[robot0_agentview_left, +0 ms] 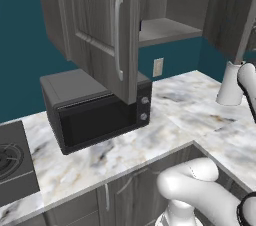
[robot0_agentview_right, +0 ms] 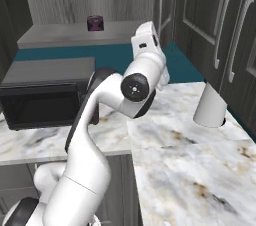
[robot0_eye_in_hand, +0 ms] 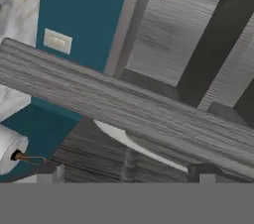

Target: Pick the avocado and bread from the counter and place them on the plate. Then pick the jam from the cabinet and place it next to the plate. Lastly close the cabinet door.

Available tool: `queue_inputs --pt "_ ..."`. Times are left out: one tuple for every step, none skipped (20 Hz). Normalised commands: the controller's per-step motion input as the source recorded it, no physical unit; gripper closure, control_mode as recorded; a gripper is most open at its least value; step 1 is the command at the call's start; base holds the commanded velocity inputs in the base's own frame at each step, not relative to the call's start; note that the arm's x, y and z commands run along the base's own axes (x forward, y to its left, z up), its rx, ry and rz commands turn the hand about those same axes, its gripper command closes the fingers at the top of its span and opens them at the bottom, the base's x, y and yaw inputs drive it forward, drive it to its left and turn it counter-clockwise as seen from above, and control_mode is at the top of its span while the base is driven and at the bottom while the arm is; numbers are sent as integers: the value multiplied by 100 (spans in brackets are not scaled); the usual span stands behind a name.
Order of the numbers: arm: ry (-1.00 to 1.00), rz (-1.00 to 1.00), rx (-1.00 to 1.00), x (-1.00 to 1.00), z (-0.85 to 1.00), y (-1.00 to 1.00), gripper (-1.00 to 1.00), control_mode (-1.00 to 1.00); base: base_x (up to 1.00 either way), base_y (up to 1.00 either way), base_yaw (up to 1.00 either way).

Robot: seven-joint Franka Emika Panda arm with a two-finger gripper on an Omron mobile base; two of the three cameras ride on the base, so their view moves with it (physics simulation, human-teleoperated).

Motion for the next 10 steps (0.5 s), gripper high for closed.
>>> queue_inputs --pt "0 0 -16 0 0 64 -100 -100 0 0 0" --pt "0 0 -15 0 0 59 -100 -100 0 0 0" --pt "0 0 -14 0 0 52 -100 -100 0 0 0" --pt "0 0 -15 0 0 44 -100 -100 0 0 0" --pt "0 0 -14 3 0 36 -100 -100 0 0 0" --pt "0 3 -15 11 0 31 -100 -100 0 0 0" --pt "0 3 -16 15 0 30 -100 -100 0 0 0" --pt "0 4 -19 16 0 33 -100 -100 0 0 0" --pt "0 5 -19 27 0 31 -100 -100 0 0 0" --pt "1 6 -19 38 0 29 -100 -100 0 0 0"
